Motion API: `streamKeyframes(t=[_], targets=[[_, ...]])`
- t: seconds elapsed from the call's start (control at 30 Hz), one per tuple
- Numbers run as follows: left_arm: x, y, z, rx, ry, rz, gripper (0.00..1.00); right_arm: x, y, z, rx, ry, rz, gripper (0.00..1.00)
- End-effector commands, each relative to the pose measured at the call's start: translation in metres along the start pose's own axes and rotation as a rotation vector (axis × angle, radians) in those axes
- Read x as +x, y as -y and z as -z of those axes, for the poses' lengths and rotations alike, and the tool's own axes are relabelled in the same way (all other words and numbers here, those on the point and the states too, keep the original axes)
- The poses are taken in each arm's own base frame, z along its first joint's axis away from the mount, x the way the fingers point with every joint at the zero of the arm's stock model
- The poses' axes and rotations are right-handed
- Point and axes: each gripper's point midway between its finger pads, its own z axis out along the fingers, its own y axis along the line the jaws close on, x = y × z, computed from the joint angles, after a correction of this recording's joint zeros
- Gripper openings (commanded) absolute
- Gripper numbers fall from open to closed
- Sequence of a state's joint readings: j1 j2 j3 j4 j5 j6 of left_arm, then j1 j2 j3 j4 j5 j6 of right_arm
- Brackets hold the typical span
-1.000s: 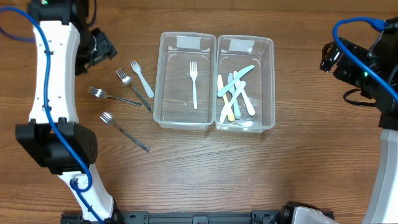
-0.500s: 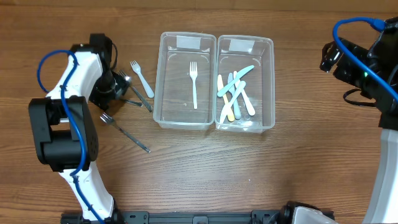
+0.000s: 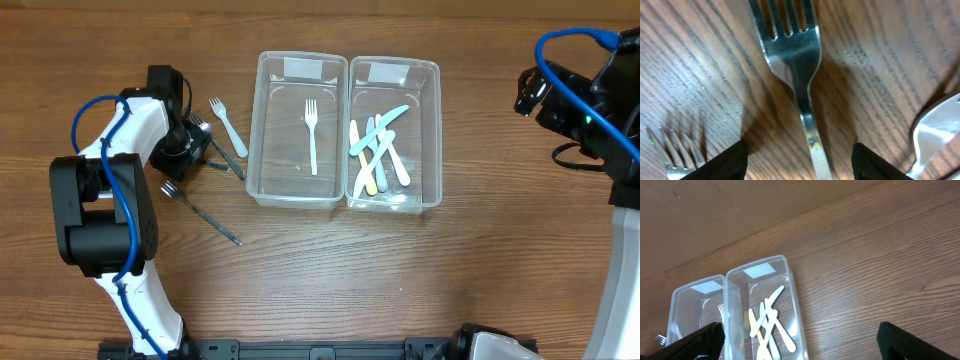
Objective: Pack container
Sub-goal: 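Move left gripper to a metal fork and grasp it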
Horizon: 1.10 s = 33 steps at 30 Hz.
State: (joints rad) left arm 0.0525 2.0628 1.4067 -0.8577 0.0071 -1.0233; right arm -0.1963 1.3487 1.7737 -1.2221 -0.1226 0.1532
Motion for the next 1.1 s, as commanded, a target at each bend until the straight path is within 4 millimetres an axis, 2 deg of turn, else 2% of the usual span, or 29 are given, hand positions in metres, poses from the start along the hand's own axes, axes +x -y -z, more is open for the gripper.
streamKeyframes(t=[0.0, 0.13, 0.23, 0.27, 0.3, 0.47, 0.6, 0.67, 0.73, 0.87, 0.97, 1.07], targets=[[0.007, 0.006, -0.006, 0.037, -0.039, 0.021, 0.66, -0.003, 0.002, 0.003, 0.013, 0.017, -0.003, 1.0], [-0.004, 0.0, -0.006, 0.003, 0.02, 0.042, 0.65, -0.003, 0.002, 0.003, 0.013, 0.017, -0.003, 1.0], [-0.009, -0.006, -0.006, -0.024, 0.044, 0.065, 0.56, -0.003, 0.002, 0.003, 0.013, 0.017, -0.003, 1.0], [-0.011, -0.012, -0.006, -0.05, 0.061, 0.088, 0.49, -0.003, 0.002, 0.003, 0.013, 0.017, -0.003, 1.0], [-0.013, -0.017, -0.005, -0.074, 0.078, 0.118, 0.47, -0.003, 0.002, 0.003, 0.013, 0.017, -0.003, 1.0], [-0.016, -0.021, -0.006, -0.091, 0.1, 0.123, 0.49, -0.003, 0.002, 0.003, 0.013, 0.017, -0.003, 1.0], [-0.017, -0.027, -0.008, -0.112, 0.11, 0.124, 0.45, -0.003, 0.002, 0.003, 0.013, 0.017, -0.003, 1.0], [-0.015, -0.032, -0.01, -0.127, 0.106, 0.134, 0.4, -0.003, 0.002, 0.003, 0.013, 0.017, -0.003, 1.0], [-0.014, -0.035, -0.011, -0.139, 0.1, 0.135, 0.29, -0.003, 0.002, 0.003, 0.013, 0.017, -0.003, 1.0], [-0.015, -0.04, -0.011, -0.148, 0.095, 0.143, 0.18, -0.003, 0.002, 0.003, 0.013, 0.017, -0.003, 1.0], [-0.017, -0.042, -0.011, -0.149, 0.094, 0.142, 0.04, -0.003, 0.002, 0.003, 0.013, 0.017, -0.003, 1.0], [-0.022, -0.035, -0.012, -0.125, 0.105, 0.069, 0.04, -0.003, 0.002, 0.003, 0.013, 0.017, -0.003, 1.0]])
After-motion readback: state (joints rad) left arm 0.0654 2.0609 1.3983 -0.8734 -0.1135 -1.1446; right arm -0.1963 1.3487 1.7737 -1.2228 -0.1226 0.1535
